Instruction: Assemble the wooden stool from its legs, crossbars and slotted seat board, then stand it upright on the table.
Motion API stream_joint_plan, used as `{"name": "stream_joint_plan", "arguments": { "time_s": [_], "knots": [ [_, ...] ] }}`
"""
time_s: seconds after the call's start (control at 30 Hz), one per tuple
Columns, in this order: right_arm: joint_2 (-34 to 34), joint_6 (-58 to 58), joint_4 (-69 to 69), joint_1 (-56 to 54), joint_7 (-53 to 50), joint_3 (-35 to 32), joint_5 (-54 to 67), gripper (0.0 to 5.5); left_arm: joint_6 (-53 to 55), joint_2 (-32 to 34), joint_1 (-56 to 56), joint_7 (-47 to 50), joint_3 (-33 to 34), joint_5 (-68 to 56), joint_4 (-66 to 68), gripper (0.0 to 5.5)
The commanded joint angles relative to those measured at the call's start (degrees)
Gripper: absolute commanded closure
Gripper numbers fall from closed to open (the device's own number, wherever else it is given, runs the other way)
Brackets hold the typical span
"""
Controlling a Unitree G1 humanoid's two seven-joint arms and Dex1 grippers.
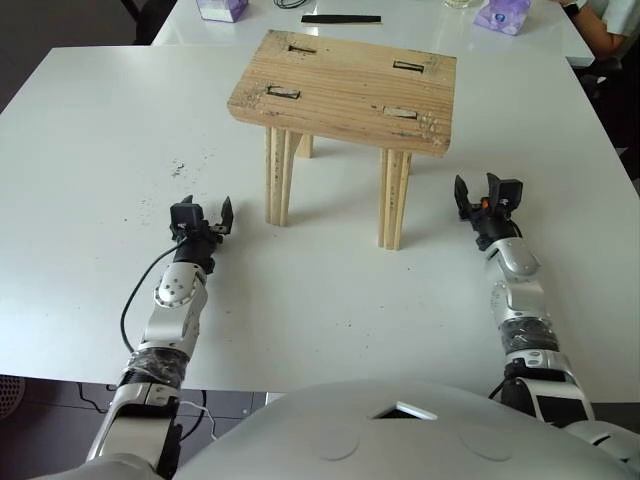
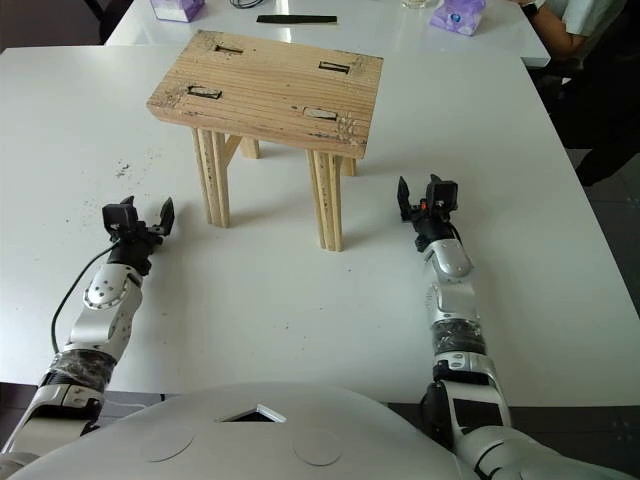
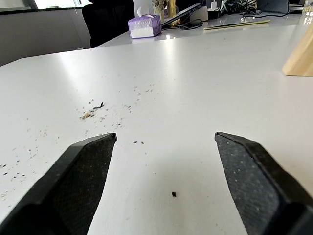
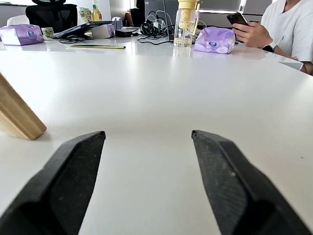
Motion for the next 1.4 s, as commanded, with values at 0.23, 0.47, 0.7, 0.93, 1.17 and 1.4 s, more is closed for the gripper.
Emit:
{"name": "stream_joint_plan", "arguments": {
  "time_s": [0.23, 0.47, 0.7, 0.93, 1.17, 1.4],
  "knots": [
    [0.6, -2.3, 8.1, -4.5, -1.5, -0.6, -2.1, 2.23, -4.8, -6.4, -4.0, 1.2, 4.5, 7.9, 8.5, 1.75],
    [-0.3, -3.5, 16.4, -8.8, -3.6, -1.9, -2.6, 2.23, -8.3, -9.9, -4.9, 3.6, 6.5, 11.8, 13.2, 1.75],
    [-0.3, -1.5, 24.6, -13.5, -5.0, -5.7, 0.8, 2.23, -10.1, -13.0, -6.8, 6.1, 7.1, 14.7, 17.6, 1.75],
    [1.2, 5.1, 25.8, -17.8, -10.0, -11.2, 5.6, 2.23, -10.8, -15.4, -5.5, 7.9, 6.8, 16.4, 17.6, 1.75],
    [3.1, 10.2, 22.5, -23.2, -16.6, -10.8, 4.6, 2.23, -11.2, -14.6, -6.9, 8.7, 6.8, 18.9, 20.9, 1.75],
    [8.4, 11.0, 29.3, -32.1, -17.3, -7.4, 2.4, 2.23, -13.5, -13.6, -14.2, 8.8, 4.9, 22.4, 27.6, 1.75]
  ]
}}
